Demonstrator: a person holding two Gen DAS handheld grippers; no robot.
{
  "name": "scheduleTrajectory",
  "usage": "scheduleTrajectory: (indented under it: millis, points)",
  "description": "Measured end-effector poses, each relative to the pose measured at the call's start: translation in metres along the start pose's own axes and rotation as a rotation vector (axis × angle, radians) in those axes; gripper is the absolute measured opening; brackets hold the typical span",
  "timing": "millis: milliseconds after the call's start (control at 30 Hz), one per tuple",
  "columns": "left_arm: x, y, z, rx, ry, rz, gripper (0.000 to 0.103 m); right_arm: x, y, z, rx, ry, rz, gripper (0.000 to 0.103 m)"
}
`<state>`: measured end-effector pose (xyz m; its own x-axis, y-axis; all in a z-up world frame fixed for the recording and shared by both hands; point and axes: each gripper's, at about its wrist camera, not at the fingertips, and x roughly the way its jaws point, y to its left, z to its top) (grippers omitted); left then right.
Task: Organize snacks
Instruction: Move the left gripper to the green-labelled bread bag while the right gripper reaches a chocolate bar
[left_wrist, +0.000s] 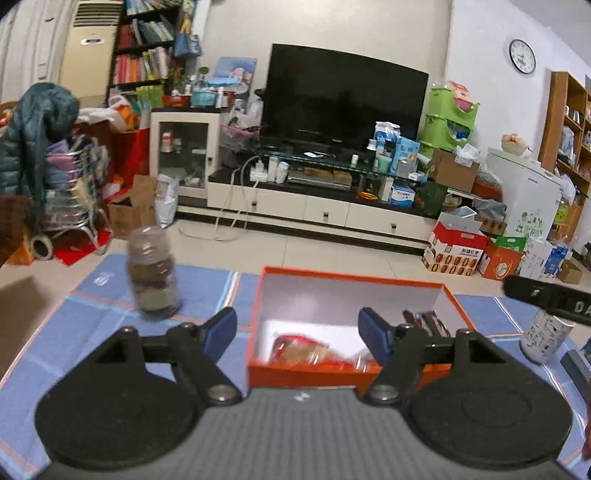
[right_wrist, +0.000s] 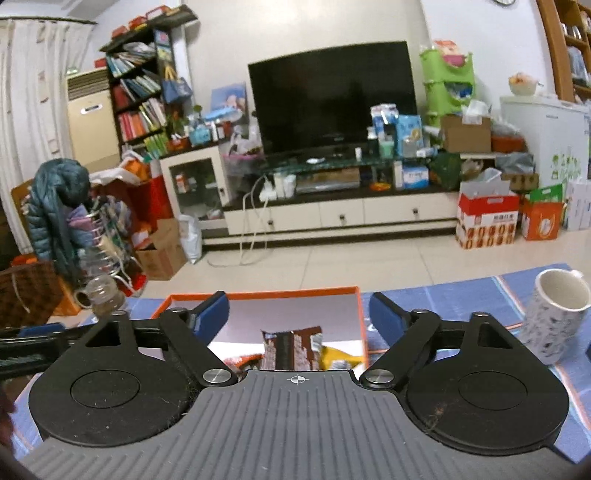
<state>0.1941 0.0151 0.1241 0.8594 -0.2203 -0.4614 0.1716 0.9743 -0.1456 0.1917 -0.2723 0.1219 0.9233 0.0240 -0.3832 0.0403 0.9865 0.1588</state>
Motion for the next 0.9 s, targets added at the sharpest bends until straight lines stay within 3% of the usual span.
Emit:
scheduleTrajectory:
  millis: [100, 167, 200, 267, 333, 533, 667, 800, 900]
  points:
    - [-0.024, 0.012, -0.03, -0.021, 0.029, 0.032, 0.079, -0.026, -0.005, -0.012, -0.04, 0.035, -0.009, 0.082]
    - [-0.034, 0.021, -0.06, -0.039, 0.078, 0.094, 0.099, -0.04, -0.008, -0.025, -0.07, 0.073, -0.017, 0.082]
    - [-0.038, 0.026, -0.076, -0.059, 0.088, 0.136, 0.102, -0.047, -0.01, -0.034, -0.09, 0.095, -0.02, 0.082]
    - [-0.044, 0.034, -0.106, -0.11, 0.136, 0.198, 0.102, -0.059, -0.014, -0.051, -0.124, 0.123, -0.042, 0.085]
    - [-0.047, 0.038, -0.123, -0.167, 0.179, 0.199, 0.102, -0.066, -0.019, -0.068, -0.114, 0.149, -0.048, 0.086]
    - [-0.056, 0.026, -0.136, -0.306, 0.126, 0.219, 0.102, -0.037, -0.015, -0.097, -0.081, 0.265, 0.025, 0.083]
    - [-0.059, 0.017, -0.144, -0.366, 0.11, 0.286, 0.102, -0.017, -0.011, -0.115, -0.095, 0.328, 0.073, 0.081]
    - [-0.059, 0.027, -0.151, -0.465, 0.145, 0.322, 0.102, 0.001, -0.021, -0.12, 0.011, 0.379, 0.099, 0.084]
    - [-0.055, 0.031, -0.155, -0.503, 0.186, 0.363, 0.102, 0.016, -0.029, -0.123, 0.167, 0.427, 0.157, 0.086]
